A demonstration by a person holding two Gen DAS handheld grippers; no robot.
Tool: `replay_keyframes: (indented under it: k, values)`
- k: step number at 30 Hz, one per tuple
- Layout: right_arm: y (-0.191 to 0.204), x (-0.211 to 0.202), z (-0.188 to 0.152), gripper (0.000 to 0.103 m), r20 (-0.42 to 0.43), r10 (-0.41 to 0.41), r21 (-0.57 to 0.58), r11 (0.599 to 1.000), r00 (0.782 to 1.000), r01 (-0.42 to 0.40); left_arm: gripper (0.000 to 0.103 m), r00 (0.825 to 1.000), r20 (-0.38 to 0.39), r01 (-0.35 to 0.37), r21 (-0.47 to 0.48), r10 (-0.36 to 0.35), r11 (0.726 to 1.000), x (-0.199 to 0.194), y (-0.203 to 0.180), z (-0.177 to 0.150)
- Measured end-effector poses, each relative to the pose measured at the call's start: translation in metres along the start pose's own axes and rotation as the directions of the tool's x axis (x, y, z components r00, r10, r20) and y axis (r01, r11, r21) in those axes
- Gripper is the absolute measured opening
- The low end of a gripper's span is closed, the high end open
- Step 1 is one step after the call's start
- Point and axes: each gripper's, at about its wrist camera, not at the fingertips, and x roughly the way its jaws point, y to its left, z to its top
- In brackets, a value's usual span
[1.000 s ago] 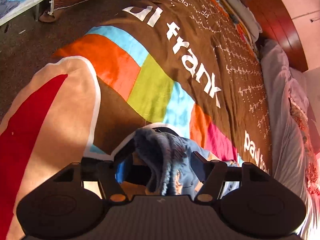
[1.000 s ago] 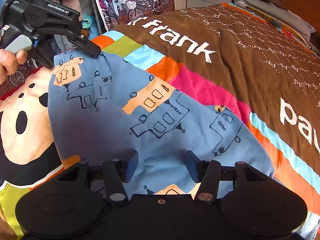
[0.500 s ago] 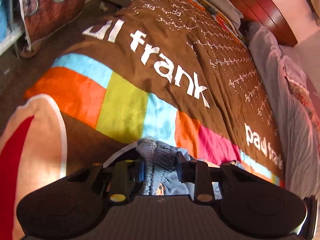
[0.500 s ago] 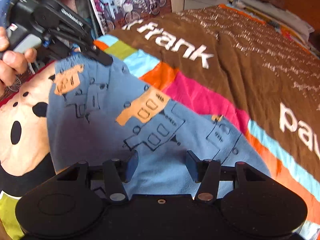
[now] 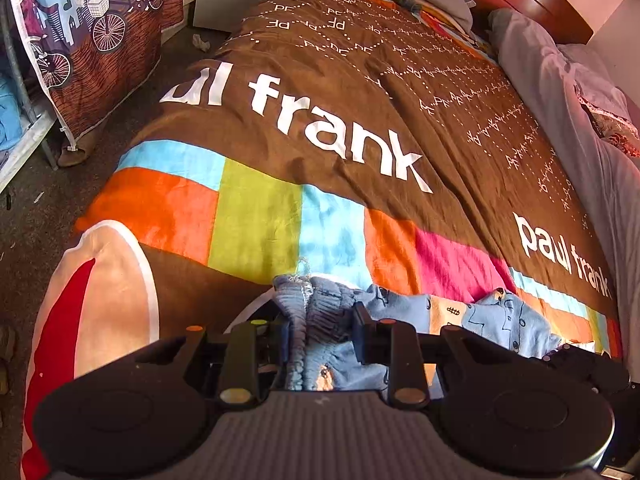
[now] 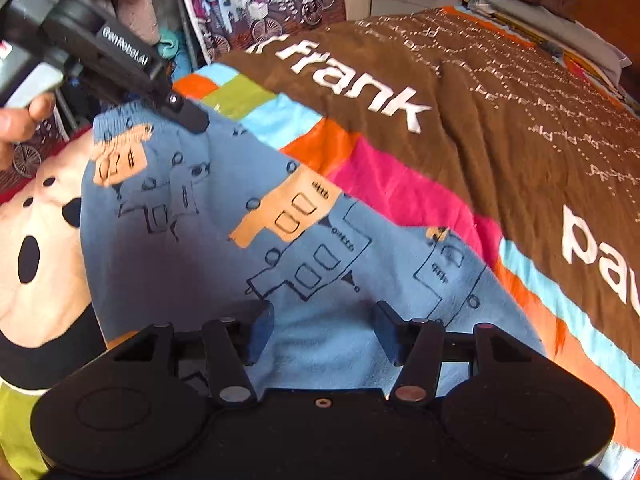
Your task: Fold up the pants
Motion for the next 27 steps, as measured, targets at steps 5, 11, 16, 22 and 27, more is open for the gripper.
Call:
replay_keyframes:
  k: [5, 11, 16, 22, 27]
  values:
    - [0.006, 0.008, -0.01, 0.059, -0.019, 0.002, -0.033, 0.999, 1.0, -0.002, 0.031, 1.0, -0.004, 0.004, 0.002, -0.004, 1.0, -0.007, -0.009, 0.002]
    - [-0.001, -0.001, -0.005, 0.06, 0.035, 0.014, -0.008, 1.0, 0.999, -0.014, 0.029, 1.0, -0.004, 0.026, -0.01, -0.026, 1.0, -0.02, -0.032, -0.001]
    - [-0.012, -0.023, -0.008, 0.06, 0.063, 0.009, 0.049, 0.999, 0.998, -0.012, 0.029, 0.999, -0.009, 0.047, -0.03, -0.048, 0.998, -0.021, -0.059, -0.006]
    - [-0.038, -0.055, -0.033, 0.06, 0.071, -0.011, 0.164, 0.986, 0.997, -0.001, 0.028, 0.998, -0.018, 0.051, -0.057, -0.052, 0.997, -0.011, -0.101, -0.012]
    - [-0.055, -0.075, -0.05, 0.06, 0.076, -0.037, 0.198, 0.98, 0.996, 0.022, 0.015, 0.999, -0.033, 0.029, -0.03, -0.03, 0.999, 0.001, -0.129, -0.02]
